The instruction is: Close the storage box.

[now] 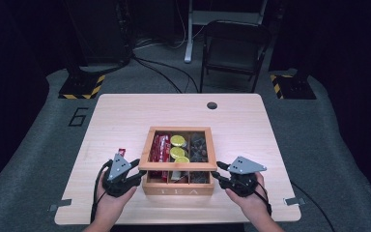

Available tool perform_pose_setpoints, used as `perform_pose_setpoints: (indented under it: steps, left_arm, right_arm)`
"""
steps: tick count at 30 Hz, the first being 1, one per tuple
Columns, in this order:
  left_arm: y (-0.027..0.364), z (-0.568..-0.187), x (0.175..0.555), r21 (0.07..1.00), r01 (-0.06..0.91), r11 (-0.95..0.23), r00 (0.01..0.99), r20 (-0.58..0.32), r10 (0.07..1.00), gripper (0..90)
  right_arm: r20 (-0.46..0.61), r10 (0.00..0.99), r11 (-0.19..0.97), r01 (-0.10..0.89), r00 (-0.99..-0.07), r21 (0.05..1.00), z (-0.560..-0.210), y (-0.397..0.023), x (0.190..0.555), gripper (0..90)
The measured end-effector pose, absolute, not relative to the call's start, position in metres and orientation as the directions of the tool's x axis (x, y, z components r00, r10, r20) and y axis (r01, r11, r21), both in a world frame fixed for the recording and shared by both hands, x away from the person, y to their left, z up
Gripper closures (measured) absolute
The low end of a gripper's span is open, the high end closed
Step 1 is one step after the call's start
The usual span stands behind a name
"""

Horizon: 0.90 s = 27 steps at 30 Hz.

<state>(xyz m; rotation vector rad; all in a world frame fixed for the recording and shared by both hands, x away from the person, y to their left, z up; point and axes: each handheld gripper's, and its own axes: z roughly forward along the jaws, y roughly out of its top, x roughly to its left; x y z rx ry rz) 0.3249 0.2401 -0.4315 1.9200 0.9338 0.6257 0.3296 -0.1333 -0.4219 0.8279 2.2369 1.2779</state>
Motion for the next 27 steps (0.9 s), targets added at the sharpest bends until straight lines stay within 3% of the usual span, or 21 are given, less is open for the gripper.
perform_pose_setpoints:
  steps: [19, 27]
  left_arm:
    - [0.243, -0.451, 0.322, 0.854, 0.388, -0.346, 0.609, 0.045, 0.792, 54.9]
    - [0.245, -0.457, 0.324, 0.817, 0.442, -0.370, 0.628, 0.013, 0.778, 51.2]
  right_arm:
    - [-0.014, 0.686, 0.376, 0.337, -0.728, 0.863, -0.440, -0.134, 0.319, 63.5]
    - [-0.012, 0.678, 0.398, 0.353, -0.735, 0.847, -0.448, -0.134, 0.319, 63.4]
